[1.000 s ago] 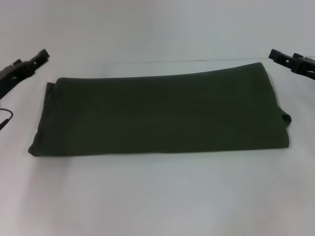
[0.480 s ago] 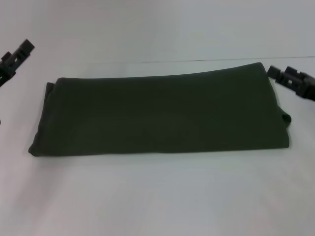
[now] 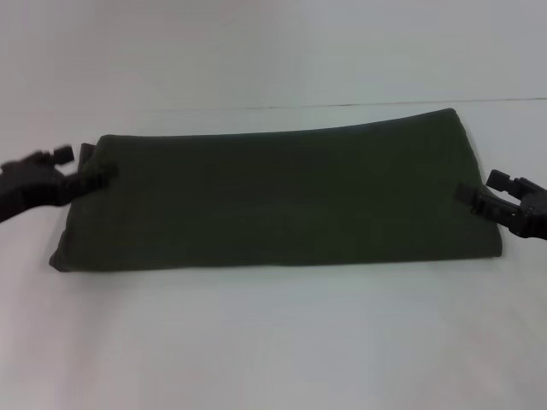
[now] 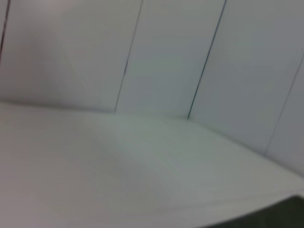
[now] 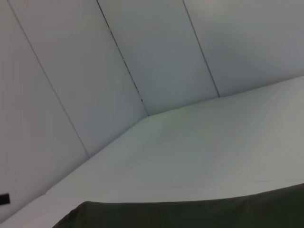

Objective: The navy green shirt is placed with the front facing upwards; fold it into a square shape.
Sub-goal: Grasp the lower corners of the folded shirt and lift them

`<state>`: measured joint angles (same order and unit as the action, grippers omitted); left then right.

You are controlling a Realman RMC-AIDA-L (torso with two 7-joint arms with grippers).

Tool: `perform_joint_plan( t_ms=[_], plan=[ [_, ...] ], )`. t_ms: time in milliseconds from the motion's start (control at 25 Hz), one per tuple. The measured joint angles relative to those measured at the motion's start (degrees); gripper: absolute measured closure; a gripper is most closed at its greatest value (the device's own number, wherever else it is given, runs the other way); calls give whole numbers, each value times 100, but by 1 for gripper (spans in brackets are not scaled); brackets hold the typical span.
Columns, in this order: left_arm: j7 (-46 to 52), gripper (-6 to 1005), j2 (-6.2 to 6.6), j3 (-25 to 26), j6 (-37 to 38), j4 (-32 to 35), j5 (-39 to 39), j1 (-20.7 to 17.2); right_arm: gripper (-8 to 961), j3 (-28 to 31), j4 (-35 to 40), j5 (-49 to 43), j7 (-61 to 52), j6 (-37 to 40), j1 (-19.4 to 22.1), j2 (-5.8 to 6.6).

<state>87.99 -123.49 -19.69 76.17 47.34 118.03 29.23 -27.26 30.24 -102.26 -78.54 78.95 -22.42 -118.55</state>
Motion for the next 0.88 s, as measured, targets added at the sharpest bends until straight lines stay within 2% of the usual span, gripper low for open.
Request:
perform_joint_plan(
  t_ms=[160,320,520,880],
  plan=[
    [719,86,61,-129,-288,96,916,133,47,15,-24,-1,-4,15,10,-25],
    [1142,86,71,-136,-341,279,1604,136,53,-12,-55,-9,-20,-14,-18,-60],
    [1492,87,43,-123,-257,513,1893,-29,54,9,-58,-9,-31,-56,-36,-82],
    [1618,87,27,-109,-274,432,2165,-101,53,-7,-62,-7,-77,-94,-104,-89]
  ],
)
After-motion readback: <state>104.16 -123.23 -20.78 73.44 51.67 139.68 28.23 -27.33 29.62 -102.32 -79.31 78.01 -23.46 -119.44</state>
